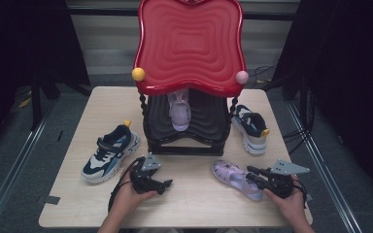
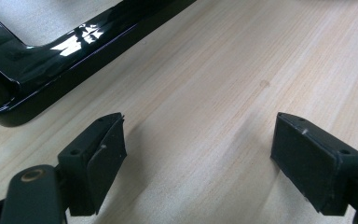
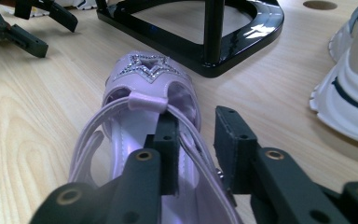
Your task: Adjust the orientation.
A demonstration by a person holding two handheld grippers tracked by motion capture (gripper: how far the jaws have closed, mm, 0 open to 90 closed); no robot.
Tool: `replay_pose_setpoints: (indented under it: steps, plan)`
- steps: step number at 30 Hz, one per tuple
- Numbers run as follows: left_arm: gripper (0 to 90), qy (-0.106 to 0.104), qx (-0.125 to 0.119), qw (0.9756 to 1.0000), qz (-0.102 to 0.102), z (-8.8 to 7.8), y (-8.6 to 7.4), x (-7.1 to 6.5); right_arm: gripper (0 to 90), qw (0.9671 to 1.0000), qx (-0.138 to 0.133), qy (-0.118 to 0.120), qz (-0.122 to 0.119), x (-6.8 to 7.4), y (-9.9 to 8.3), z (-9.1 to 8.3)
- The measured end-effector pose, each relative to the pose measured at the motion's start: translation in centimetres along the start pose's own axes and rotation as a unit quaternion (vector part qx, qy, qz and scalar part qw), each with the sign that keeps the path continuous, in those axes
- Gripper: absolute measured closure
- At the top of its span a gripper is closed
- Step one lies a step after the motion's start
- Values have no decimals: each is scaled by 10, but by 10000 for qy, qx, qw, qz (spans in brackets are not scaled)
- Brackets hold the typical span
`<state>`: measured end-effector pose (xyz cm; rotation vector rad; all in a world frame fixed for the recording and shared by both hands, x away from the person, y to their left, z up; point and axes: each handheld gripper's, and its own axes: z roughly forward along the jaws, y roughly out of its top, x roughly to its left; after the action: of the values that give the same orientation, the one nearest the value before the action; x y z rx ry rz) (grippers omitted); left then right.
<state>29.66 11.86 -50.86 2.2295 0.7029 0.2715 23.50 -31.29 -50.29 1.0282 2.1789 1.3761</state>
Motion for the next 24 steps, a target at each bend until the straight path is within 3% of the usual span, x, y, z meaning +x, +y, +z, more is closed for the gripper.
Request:
replay_pose_setpoints:
  steps: [3, 8, 12, 24]
  plan:
    - [171, 3, -1, 10000, 2, 0, 0, 0, 806, 9999, -46, -84, -111, 0, 0, -1]
    - [171, 2, -2, 10000, 0, 0, 0, 0, 842, 9997, -46, -192, -145, -3, 0, -5]
    - [171, 0, -1, 10000, 1, 0, 0, 0, 848, 9996, -65, -179, -215, -1, 2, -8]
    - [171, 3, -3, 10000, 2, 0, 0, 0, 850, 9981, -454, -283, -310, 4, 10, -15]
